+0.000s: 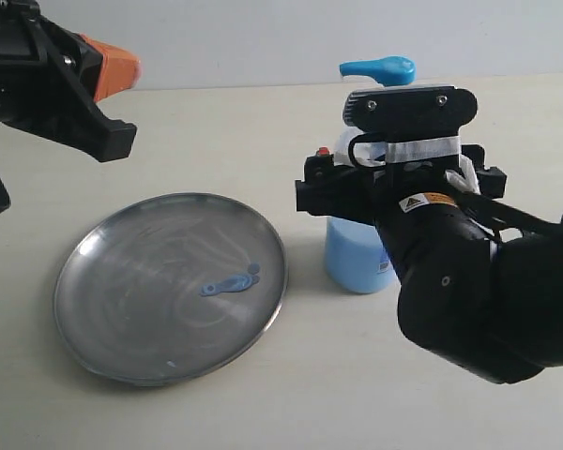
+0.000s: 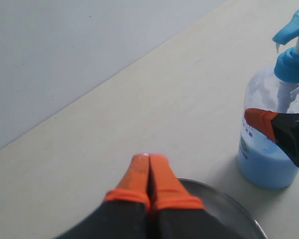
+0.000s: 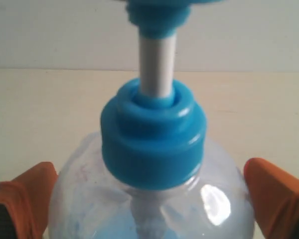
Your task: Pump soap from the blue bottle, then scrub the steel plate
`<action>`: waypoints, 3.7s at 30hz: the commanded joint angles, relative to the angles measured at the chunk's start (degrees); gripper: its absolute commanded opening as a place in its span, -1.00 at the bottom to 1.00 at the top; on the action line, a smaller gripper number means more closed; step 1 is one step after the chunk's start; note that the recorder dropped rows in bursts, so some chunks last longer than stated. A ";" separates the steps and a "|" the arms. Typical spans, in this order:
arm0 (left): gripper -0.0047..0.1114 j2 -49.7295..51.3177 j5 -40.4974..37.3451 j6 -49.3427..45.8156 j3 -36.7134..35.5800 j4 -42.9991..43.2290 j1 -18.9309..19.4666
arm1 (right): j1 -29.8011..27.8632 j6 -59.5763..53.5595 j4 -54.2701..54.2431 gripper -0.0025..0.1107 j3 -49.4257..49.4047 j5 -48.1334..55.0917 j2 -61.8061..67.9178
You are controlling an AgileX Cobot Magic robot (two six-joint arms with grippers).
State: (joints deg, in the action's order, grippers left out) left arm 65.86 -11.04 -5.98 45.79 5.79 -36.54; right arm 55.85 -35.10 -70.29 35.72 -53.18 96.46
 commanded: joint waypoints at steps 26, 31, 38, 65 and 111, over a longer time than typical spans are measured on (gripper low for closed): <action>-0.92 0.44 -1.18 0.45 -0.21 -0.41 -0.02 | -0.19 -25.22 -21.47 0.75 0.04 20.75 -10.43; -0.92 0.85 -1.53 0.45 -0.21 -0.41 -0.02 | -0.19 -28.17 -24.78 0.75 0.04 22.05 -10.53; -0.92 0.85 -2.45 0.45 -0.21 -0.41 -0.02 | -0.19 -37.30 -29.65 0.75 -0.50 22.49 -11.11; -0.92 0.45 -16.35 3.49 -2.64 -0.41 -0.02 | -0.19 -45.01 -29.65 0.75 -13.80 48.27 -33.53; -0.92 -23.88 -42.83 13.75 -4.22 -9.91 -0.02 | -0.19 71.60 112.09 -0.96 -0.08 99.61 -32.65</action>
State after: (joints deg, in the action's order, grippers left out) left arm 42.27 -53.63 7.51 41.69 -3.60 -36.54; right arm 55.85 33.35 38.14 35.90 47.91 65.18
